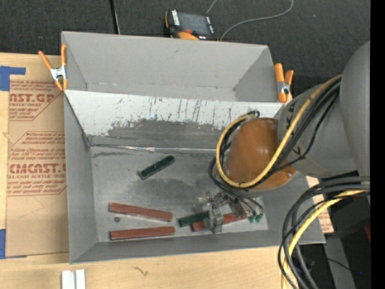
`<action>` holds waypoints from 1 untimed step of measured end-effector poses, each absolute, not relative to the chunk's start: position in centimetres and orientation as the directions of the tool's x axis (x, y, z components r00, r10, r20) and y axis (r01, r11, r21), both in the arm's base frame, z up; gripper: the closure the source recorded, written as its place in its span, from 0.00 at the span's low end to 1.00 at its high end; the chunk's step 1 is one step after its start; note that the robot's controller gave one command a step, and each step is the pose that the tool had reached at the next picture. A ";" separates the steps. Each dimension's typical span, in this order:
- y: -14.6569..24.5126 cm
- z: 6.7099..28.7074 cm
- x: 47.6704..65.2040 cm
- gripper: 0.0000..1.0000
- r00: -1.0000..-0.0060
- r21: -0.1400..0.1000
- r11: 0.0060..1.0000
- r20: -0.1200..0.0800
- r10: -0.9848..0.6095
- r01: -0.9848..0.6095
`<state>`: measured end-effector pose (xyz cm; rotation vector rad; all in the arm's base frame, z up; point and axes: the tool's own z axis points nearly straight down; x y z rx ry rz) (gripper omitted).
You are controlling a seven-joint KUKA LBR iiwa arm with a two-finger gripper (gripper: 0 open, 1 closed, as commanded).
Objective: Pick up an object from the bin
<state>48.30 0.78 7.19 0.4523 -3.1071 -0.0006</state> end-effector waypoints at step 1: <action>0.0 7.8 49.9 1.00 -0.552 -0.007 0.552 -0.009 -0.834 -0.834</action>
Offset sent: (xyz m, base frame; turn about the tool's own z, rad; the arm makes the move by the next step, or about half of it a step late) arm 0.0136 -0.0099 0.0047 -0.6981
